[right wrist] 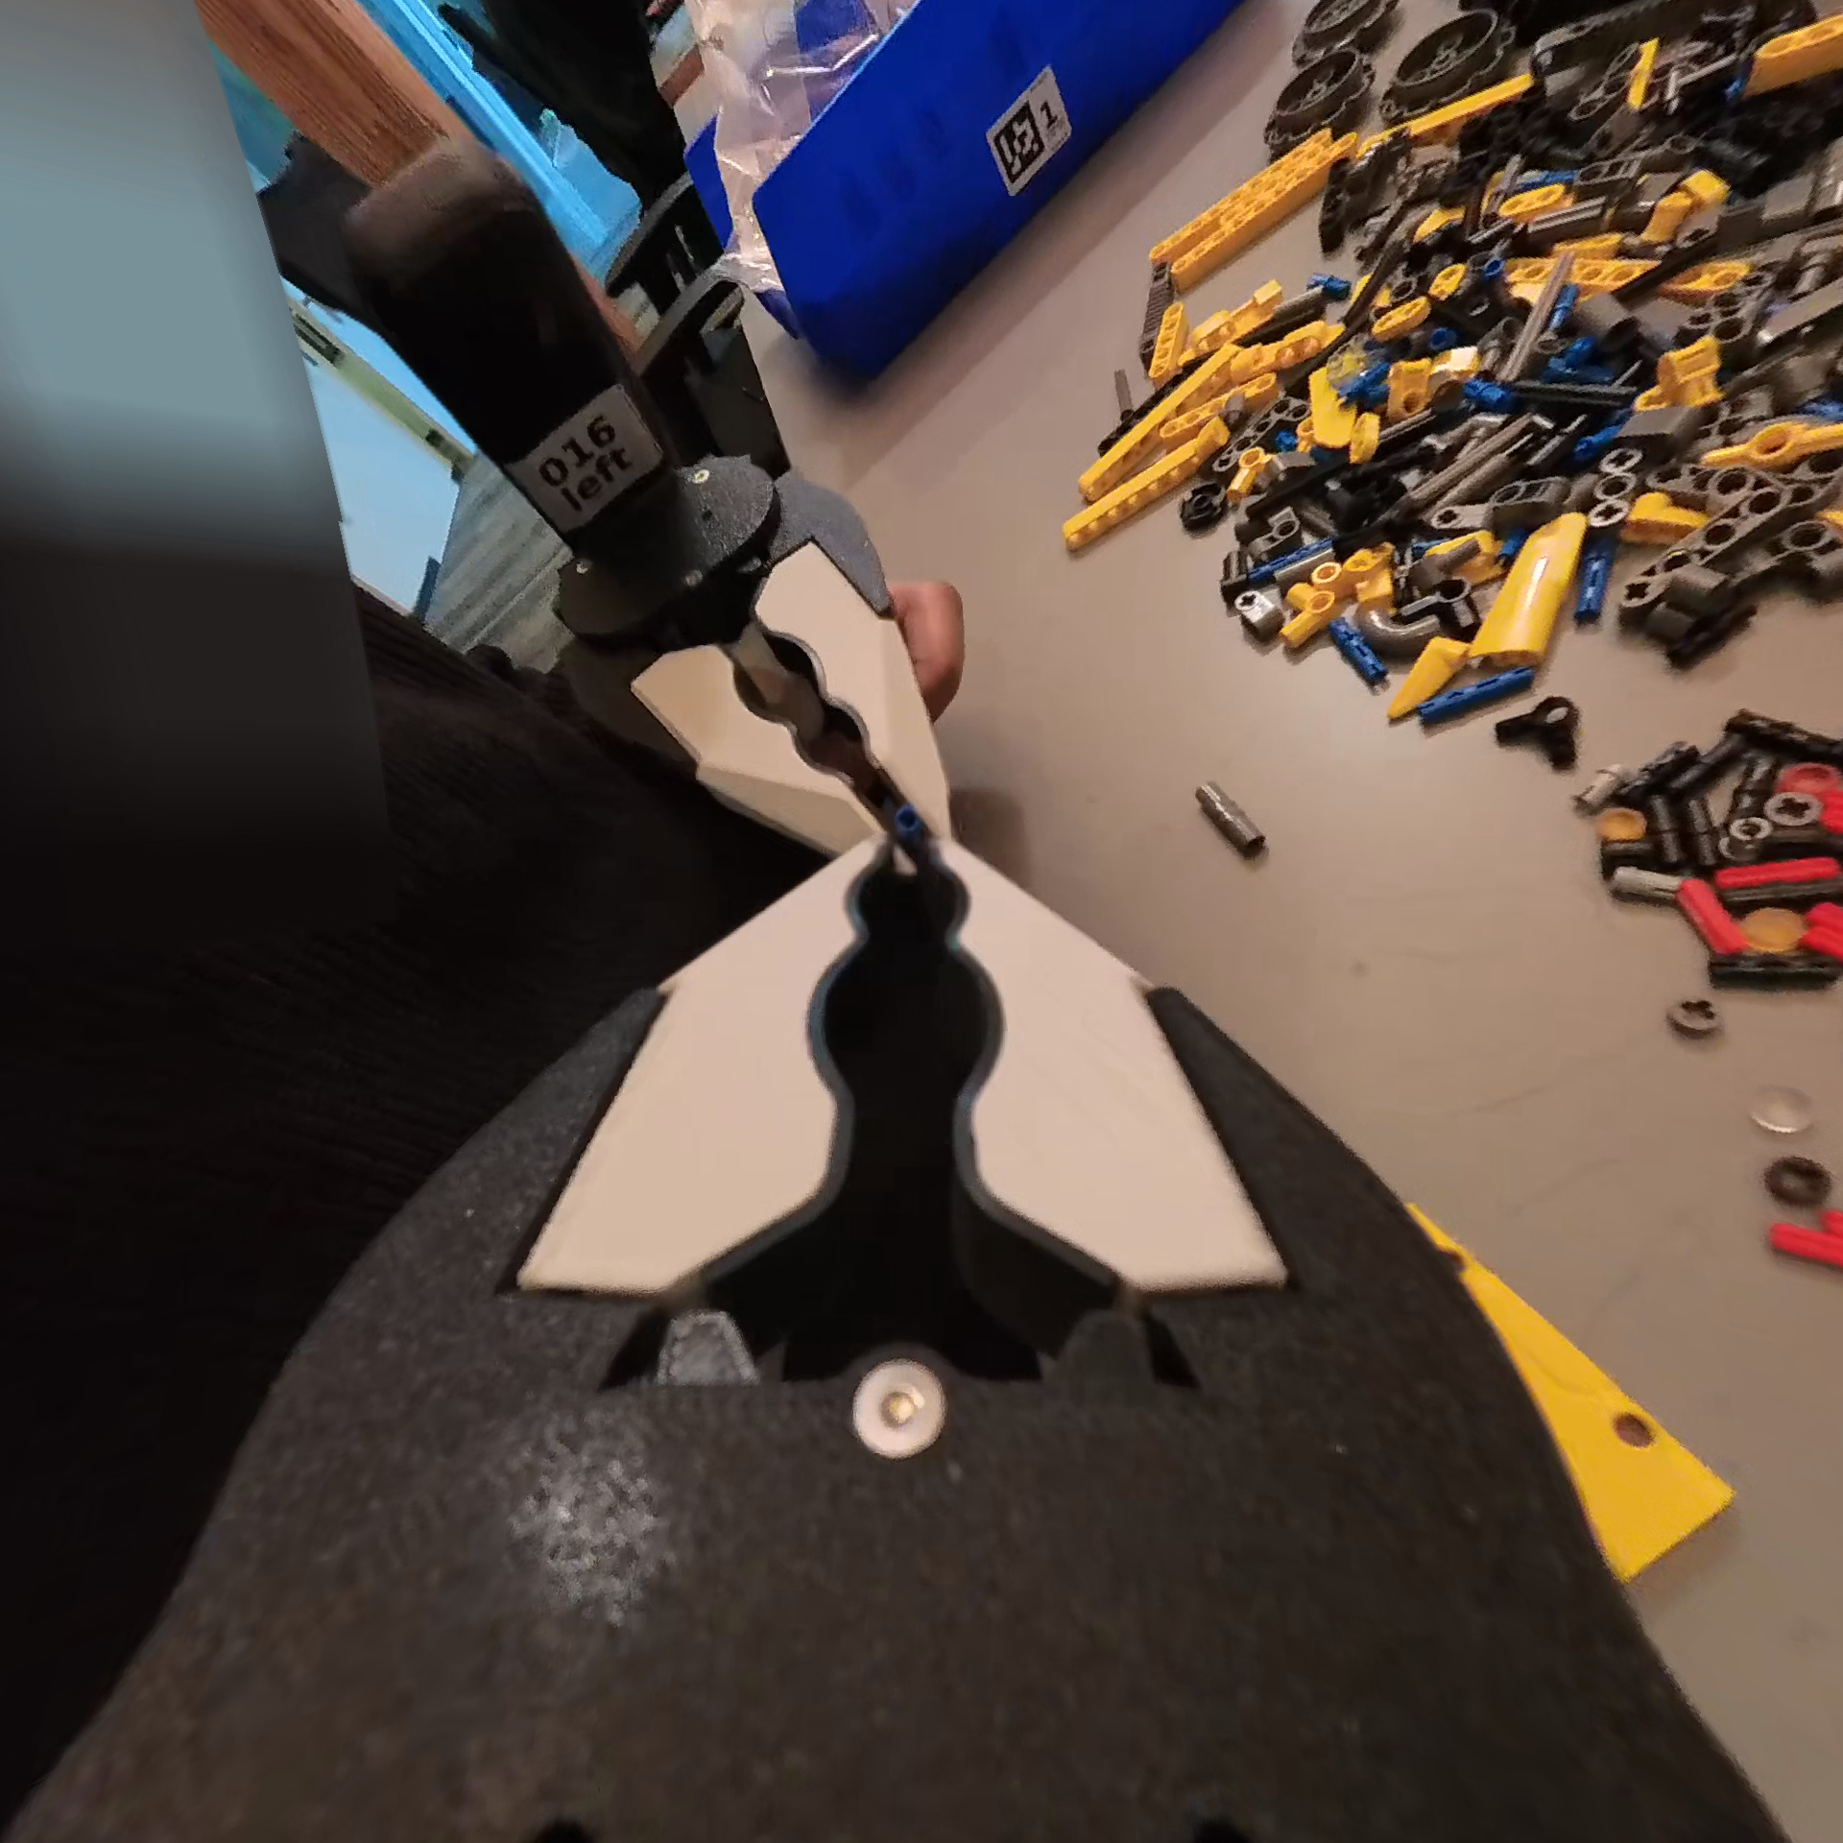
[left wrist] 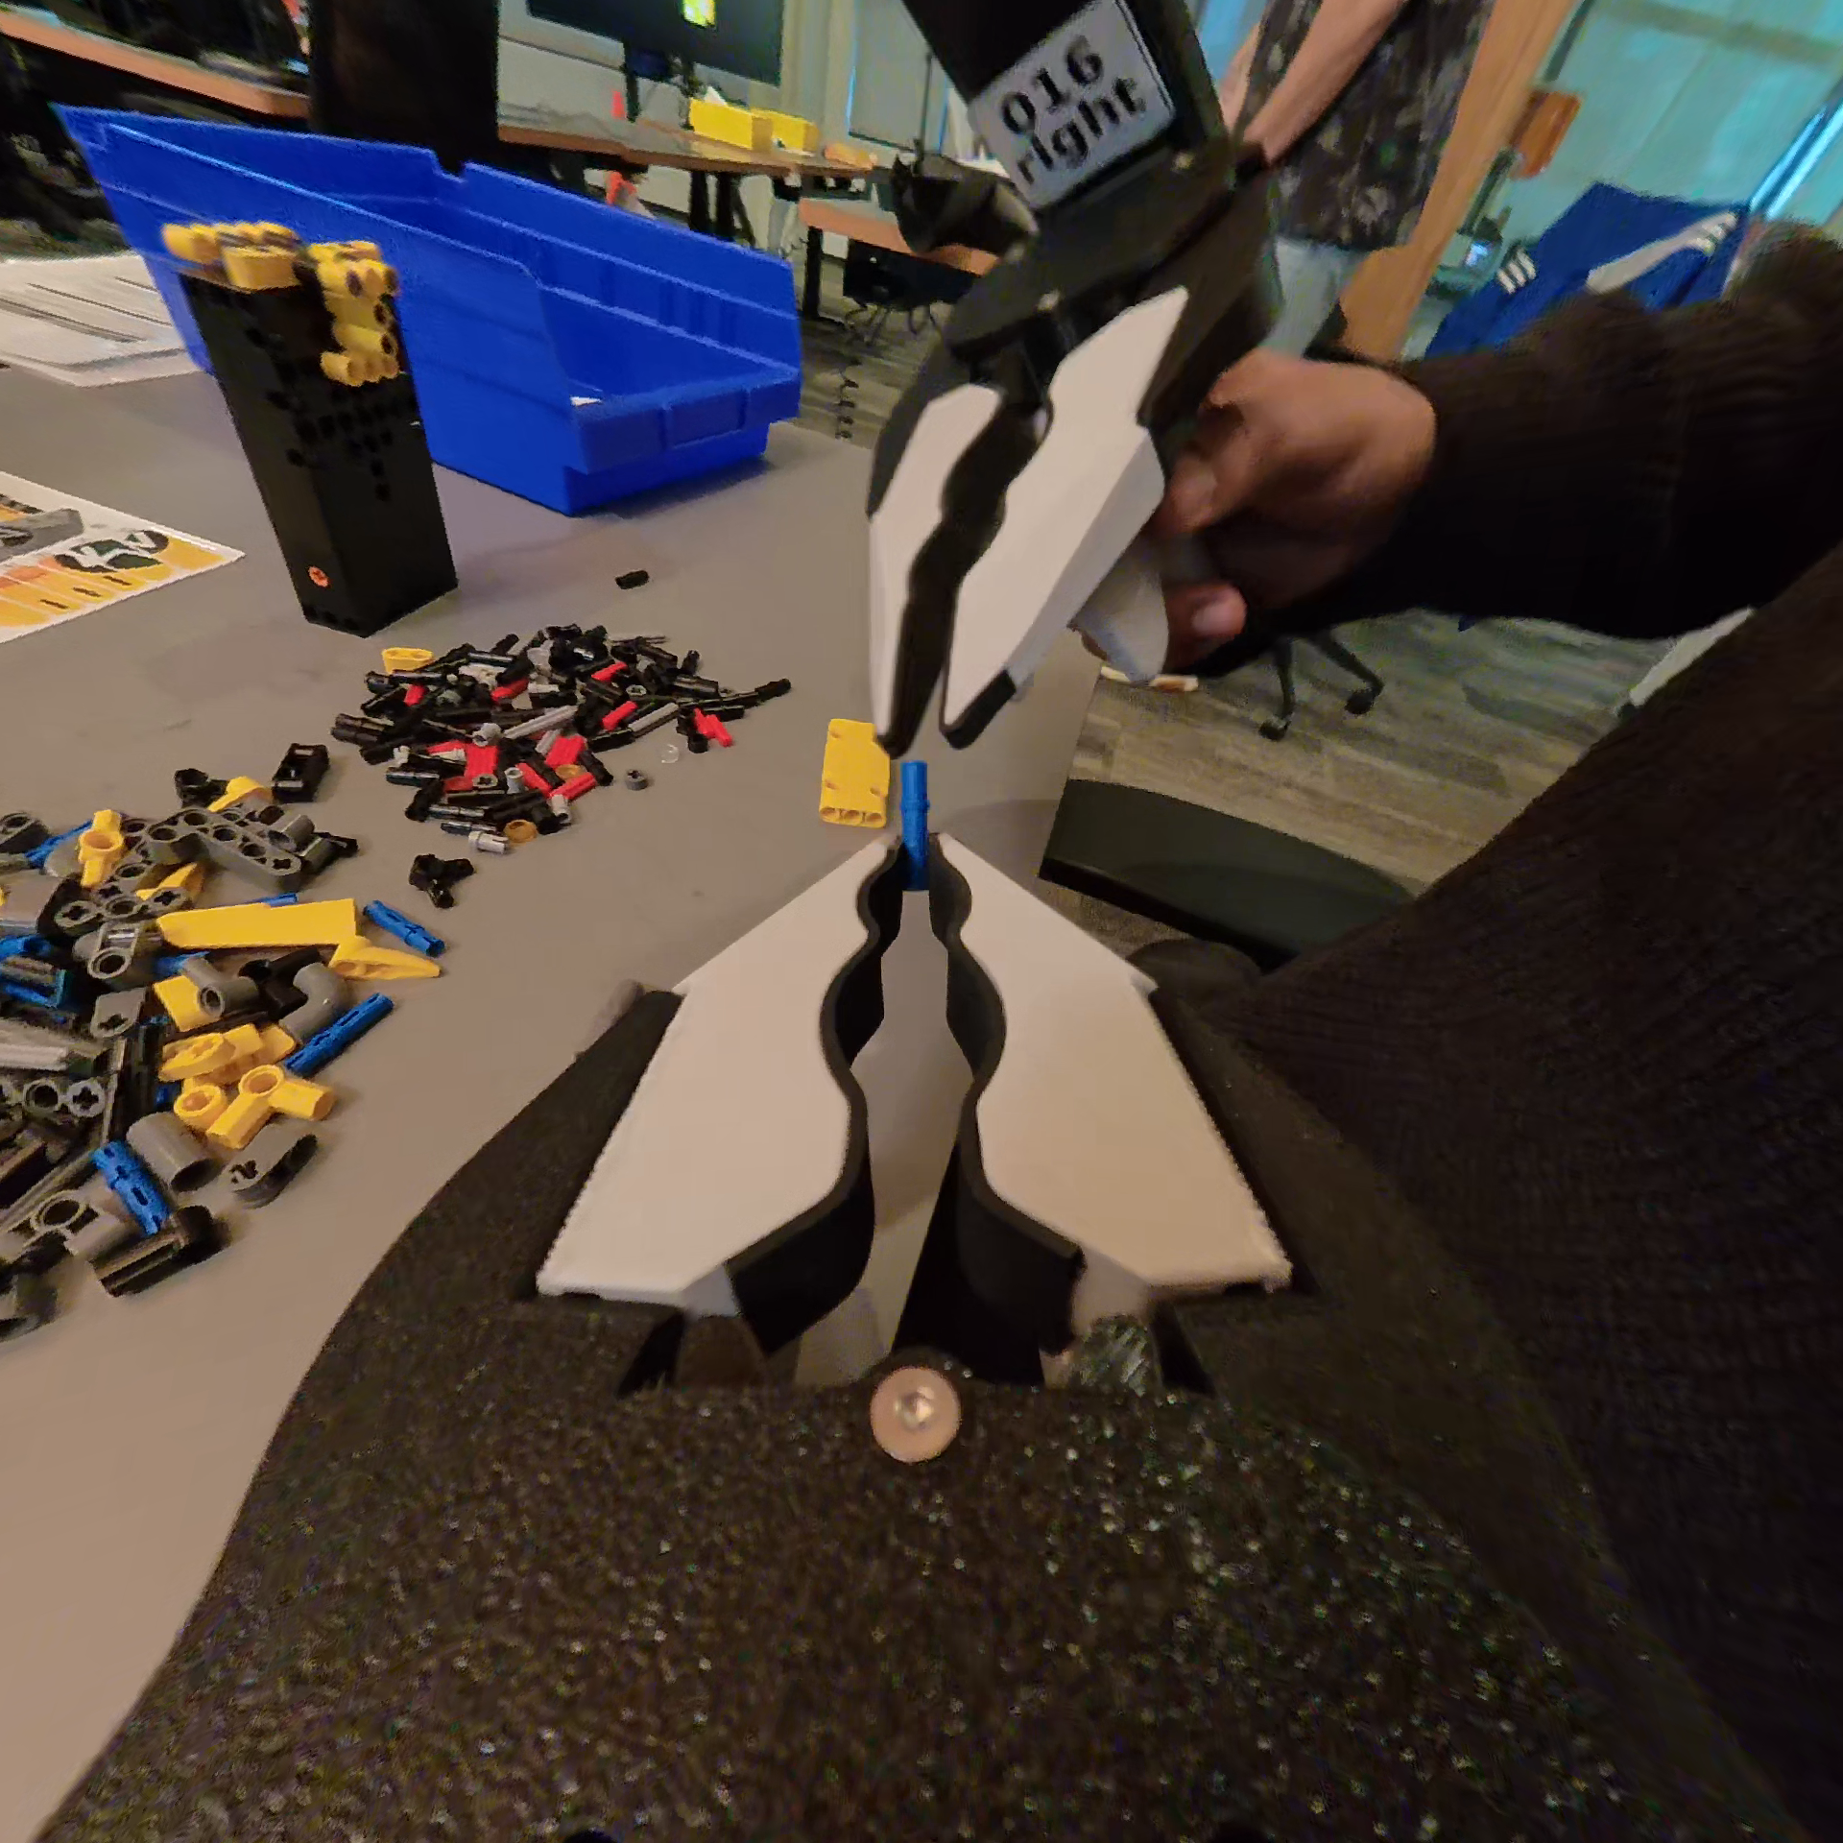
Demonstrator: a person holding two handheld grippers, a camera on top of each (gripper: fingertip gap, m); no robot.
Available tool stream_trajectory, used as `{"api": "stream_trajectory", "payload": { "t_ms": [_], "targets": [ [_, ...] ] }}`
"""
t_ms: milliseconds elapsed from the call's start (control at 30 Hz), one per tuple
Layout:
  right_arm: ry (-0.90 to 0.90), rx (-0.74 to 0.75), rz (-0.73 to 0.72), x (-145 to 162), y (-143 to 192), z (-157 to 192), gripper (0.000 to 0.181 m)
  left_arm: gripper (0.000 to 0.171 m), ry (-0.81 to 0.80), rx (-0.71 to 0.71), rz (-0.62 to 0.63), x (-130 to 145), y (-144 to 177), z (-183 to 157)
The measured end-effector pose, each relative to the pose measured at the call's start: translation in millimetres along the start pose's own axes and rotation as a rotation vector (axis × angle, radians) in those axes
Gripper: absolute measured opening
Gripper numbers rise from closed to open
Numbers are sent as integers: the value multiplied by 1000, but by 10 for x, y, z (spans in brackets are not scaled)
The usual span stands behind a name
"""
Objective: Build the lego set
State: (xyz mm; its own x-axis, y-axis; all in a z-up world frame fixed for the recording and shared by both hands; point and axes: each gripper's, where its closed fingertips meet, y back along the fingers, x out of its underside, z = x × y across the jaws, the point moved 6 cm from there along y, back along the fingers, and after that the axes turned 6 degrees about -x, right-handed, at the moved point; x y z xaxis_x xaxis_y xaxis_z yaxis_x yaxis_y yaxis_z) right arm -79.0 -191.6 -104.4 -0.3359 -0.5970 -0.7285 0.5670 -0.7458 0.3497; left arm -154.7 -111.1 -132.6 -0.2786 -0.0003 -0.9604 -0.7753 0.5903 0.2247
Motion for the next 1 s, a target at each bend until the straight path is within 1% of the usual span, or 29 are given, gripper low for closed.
{"api": "stream_trajectory", "payload": {
  "t_ms": [33, 100, 167, 233, 367, 400, 433, 700, 800, 867, 900, 933, 967, 1000],
  "targets": [
    [0, 3, 18, -1, -3, -3, 12, 3, -21, 3, 11, 10, -8, -22],
    [-5, 11, 74, 16, -29, -4, 14, 3, -75, -7, 46, 40, -25, -53],
    [-17, 16, 142, 41, -69, 11, 15, 3, -115, -19, 85, 63, -28, -67],
    [-20, 29, 201, 62, -106, 26, 15, 3, -122, -14, 96, 53, -19, -81],
    [-17, 33, 258, 66, -172, 47, 14, 4, -169, -27, 120, 69, -11, -95],
    [-15, 36, 270, 70, -184, 44, 10, 3, -177, -32, 123, 74, -8, -95],
    [-10, 42, 280, 74, -193, 38, 6, 4, -179, -32, 128, 81, -5, -95],
    [-26, 29, 290, 121, -234, 4, 5, 4, -195, -31, 156, 138, -7, -97],
    [-45, 28, 263, 113, -212, -1, 4, 4, -149, -40, 132, 119, -18, -92],
    [-64, 26, 229, 68, -152, -3, 3, 7, -86, -56, 82, 72, -15, -68],
    [-61, 46, 219, 40, -94, -19, 4, 15, -66, -74, 62, 57, -9, -39],
    [-43, 87, 219, 15, -14, -51, 4, 27, -51, -95, 49, 50, -1, -2],
    [-20, 141, 232, 0, 85, -93, 3, 32, -36, -106, 43, 49, 6, 27],
    [1, 201, 256, -1, 194, -143, 3, 33, -17, -102, 38, 48, 13, 44]
  ]
}}
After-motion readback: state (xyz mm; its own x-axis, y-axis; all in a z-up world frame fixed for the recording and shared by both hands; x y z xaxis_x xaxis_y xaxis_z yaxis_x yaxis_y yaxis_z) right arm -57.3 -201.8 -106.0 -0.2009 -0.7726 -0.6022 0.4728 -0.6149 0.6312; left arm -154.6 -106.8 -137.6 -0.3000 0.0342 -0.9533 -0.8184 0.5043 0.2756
